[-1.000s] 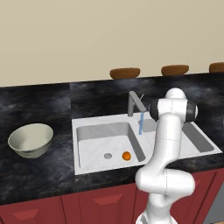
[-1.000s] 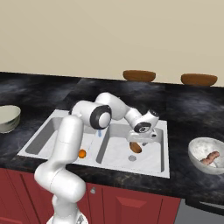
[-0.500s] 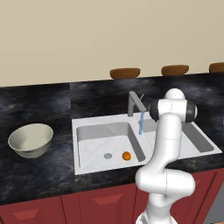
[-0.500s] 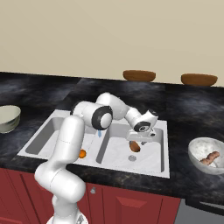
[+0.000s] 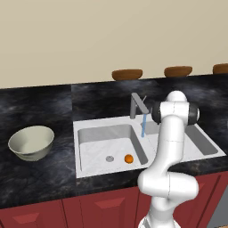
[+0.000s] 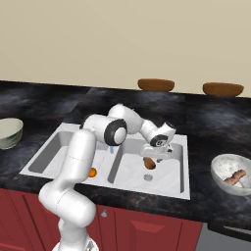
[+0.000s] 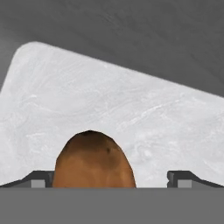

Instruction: Pick the potatos from the sink and place them in one bowl. Place the tangerine in the other bowl. Then turn off the sink faucet.

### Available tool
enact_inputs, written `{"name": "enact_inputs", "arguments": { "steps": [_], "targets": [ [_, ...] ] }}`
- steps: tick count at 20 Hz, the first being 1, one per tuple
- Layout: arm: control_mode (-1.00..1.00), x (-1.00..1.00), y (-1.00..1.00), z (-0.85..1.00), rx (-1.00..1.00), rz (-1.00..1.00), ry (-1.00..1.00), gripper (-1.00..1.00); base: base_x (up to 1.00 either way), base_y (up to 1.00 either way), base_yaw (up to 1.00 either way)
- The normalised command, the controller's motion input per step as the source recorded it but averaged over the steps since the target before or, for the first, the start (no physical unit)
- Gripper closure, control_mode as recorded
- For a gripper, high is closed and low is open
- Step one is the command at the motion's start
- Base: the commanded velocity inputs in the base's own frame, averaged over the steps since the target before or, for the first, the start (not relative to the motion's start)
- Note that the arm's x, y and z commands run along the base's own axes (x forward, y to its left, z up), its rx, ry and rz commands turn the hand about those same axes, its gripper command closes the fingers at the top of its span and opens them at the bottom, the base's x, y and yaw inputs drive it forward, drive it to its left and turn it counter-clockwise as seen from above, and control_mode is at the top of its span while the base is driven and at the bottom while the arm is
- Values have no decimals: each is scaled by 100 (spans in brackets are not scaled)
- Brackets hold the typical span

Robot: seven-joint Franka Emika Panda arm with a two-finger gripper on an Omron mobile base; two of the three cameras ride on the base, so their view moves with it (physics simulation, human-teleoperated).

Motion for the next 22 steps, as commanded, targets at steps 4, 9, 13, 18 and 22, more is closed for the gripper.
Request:
{"name": "enact_inputs", "arguments": {
  "steps": [4,9,13,18,22],
  "targets": [
    [-100,-32,0,-58,-3,0,14,-100,0,0,0],
    [-100,-42,0,-58,-3,0,11,100,0,0,0],
    [-100,2,-3,-6,0,0,0,100,0,0,0],
    [-100,-3,-45,27,6,0,-1,100,0,0,0],
    [-100,-11,-61,71,7,0,-2,100,0,0,0]
  ]
}}
